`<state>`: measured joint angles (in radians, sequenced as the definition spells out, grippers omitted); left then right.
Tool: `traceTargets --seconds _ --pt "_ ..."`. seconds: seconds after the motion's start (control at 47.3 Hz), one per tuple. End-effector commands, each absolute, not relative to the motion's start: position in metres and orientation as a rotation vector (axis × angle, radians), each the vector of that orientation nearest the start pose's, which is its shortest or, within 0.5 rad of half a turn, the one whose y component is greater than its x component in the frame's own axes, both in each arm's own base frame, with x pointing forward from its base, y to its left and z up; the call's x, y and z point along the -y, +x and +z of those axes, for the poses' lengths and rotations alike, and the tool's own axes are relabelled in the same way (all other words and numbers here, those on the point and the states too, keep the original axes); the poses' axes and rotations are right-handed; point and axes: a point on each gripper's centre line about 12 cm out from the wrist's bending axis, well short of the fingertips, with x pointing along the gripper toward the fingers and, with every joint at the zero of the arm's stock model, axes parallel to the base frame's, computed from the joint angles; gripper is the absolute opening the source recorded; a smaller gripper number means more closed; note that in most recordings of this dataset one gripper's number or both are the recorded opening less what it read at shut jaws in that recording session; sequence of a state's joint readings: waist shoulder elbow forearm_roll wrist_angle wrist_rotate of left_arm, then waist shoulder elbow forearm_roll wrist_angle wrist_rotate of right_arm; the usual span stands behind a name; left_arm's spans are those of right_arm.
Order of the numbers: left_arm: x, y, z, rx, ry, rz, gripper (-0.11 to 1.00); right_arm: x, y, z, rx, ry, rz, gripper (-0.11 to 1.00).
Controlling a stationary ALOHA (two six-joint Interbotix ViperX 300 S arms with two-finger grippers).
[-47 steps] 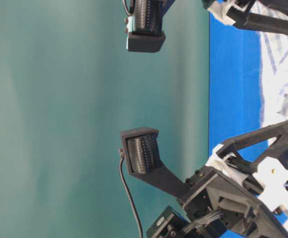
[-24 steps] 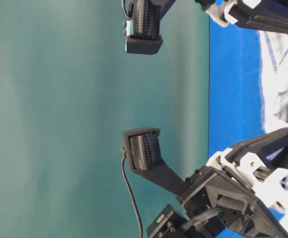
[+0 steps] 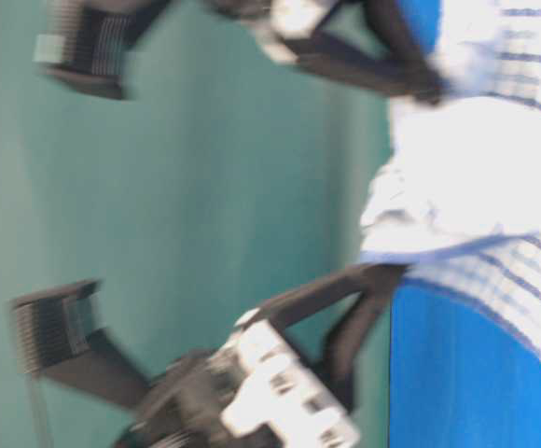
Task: Lift the towel with both arms.
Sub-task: 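Raise the towel with both grippers, spreading it between them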
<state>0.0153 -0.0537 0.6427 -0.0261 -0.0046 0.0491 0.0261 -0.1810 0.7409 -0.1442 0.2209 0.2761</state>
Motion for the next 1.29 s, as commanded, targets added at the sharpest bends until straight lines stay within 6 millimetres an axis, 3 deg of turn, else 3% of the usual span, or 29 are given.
traceTargets --seconds 0.0,0.169,0.508,0.741,0.994,1.27 --pt "-0.009 0.383 0.23 -0.536 0.015 0.016 0.01 -0.001 0.346 0.236 -0.699 0.105 -0.07 0.05" --pt "-0.014 0.368 0.276 -0.499 0.013 0.029 0.01 0.006 0.343 0.301 -0.643 0.068 -0.101 0.05" --pt "-0.019 0.327 0.374 -0.371 0.04 0.043 0.01 0.02 0.346 0.402 -0.524 -0.014 -0.18 0.05" --pt "-0.017 0.293 0.433 -0.254 0.049 0.046 0.01 0.023 0.342 0.458 -0.423 -0.023 -0.204 0.05" --pt "-0.016 0.267 0.462 -0.167 0.097 0.046 0.01 0.024 0.338 0.492 -0.346 -0.028 -0.207 0.05" --pt "-0.016 0.266 0.462 -0.161 0.126 0.044 0.01 0.024 0.342 0.488 -0.371 -0.053 -0.202 0.05"
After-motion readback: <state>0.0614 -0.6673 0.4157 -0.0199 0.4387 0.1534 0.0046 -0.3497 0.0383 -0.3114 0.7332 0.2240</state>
